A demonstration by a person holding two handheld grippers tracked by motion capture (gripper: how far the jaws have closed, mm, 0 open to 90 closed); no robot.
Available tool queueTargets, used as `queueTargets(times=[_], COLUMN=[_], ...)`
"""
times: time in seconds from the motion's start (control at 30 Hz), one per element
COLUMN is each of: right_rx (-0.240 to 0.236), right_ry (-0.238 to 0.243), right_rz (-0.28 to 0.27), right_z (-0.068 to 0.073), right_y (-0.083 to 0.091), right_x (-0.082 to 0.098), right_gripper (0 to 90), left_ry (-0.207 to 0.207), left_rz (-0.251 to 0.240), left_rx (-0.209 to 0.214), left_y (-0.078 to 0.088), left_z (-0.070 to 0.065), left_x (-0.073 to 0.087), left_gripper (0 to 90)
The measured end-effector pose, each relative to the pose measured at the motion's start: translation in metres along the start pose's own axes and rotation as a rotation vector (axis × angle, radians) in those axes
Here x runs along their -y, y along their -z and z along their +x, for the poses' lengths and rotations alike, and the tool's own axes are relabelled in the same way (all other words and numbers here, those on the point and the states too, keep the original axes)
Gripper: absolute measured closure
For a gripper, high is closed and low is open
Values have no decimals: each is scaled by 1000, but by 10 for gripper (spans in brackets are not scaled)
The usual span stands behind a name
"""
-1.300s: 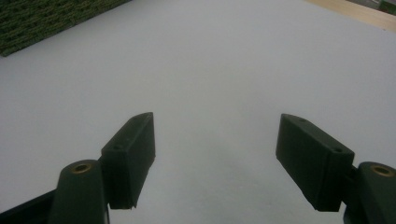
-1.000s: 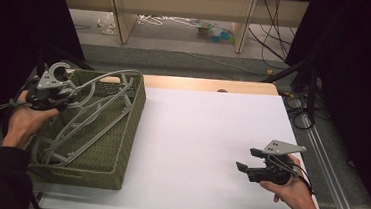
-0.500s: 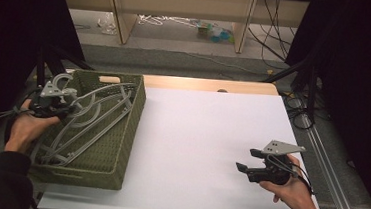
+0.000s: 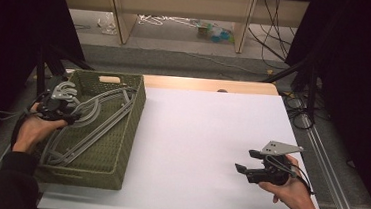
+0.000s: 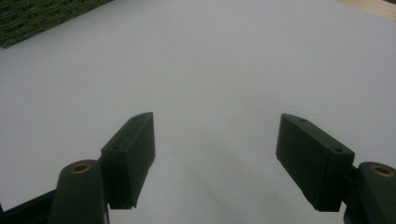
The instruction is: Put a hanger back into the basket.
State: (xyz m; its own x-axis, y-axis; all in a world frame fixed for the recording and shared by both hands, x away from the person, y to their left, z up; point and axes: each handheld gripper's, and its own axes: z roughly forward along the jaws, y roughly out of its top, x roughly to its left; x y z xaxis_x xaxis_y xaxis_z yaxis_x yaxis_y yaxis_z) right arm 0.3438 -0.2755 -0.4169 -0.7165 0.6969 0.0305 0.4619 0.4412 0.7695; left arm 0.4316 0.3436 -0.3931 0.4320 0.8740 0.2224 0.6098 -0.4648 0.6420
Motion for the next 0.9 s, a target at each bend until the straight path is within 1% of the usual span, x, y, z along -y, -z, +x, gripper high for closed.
queueTargets(times=[0.03,0.07,0.1,0.13,0.17,0.2,0.23,0.33,0.37,0.4,0.43,0.47,0.5,0.53,0.57,0.6,0.7,0.73,0.8,0.83,0.9], right_rx=[1,1,3,4,5,7,8,10,10,12,11,9,4,5,2,0,5,-3,4,0,-3], right_ry=[0,0,3,2,-2,-1,2,-4,-2,-1,-7,-8,-9,-9,-8,-8,-6,-13,-7,-7,-11], right_rz=[1,0,-4,-3,1,-4,-4,-7,-10,-12,-9,-8,-8,-8,-6,-6,-11,-11,-20,-19,-17], right_z=[0,0,0,-1,-1,-1,-2,-1,-1,-2,-1,-1,-2,-2,-2,-1,-1,-1,-1,-1,-1], right_y=[0,0,0,0,0,-1,-1,0,0,0,0,0,0,0,-1,-1,-2,-1,-1,-1,0], right_x=[0,0,0,0,0,1,1,0,0,1,0,0,0,1,1,1,1,0,0,0,0], right_gripper=[289,289,289,288,287,284,283,281,280,280,277,275,275,275,273,272,267,266,266,266,266], left_ry=[23,44,61,67,88,88,102,131,124,157,175,158,158,167,170,163,148,128,113,114,137], left_rz=[-8,-18,-36,-43,-80,-89,-109,-190,-205,-256,-285,-299,-312,-334,-346,-361,-362,-362,-354,-359,-365], left_rx=[-10,-28,-36,-34,-27,-31,-30,5,24,46,58,70,69,77,92,101,101,93,53,38,24], left_y=[1,3,6,7,11,13,16,27,32,37,39,44,46,48,51,55,64,66,72,75,79], left_z=[-1,-2,-3,-4,-9,-10,-14,-28,-32,-38,-44,-51,-55,-60,-64,-69,-78,-79,-79,-76,-68], left_x=[0,-1,-2,-2,-4,-5,-7,-12,-13,-15,-16,-17,-18,-18,-19,-19,-17,-17,-14,-12,-8], left_gripper=[594,555,516,496,479,446,424,392,378,371,370,363,348,340,331,329,333,333,325,321,317])
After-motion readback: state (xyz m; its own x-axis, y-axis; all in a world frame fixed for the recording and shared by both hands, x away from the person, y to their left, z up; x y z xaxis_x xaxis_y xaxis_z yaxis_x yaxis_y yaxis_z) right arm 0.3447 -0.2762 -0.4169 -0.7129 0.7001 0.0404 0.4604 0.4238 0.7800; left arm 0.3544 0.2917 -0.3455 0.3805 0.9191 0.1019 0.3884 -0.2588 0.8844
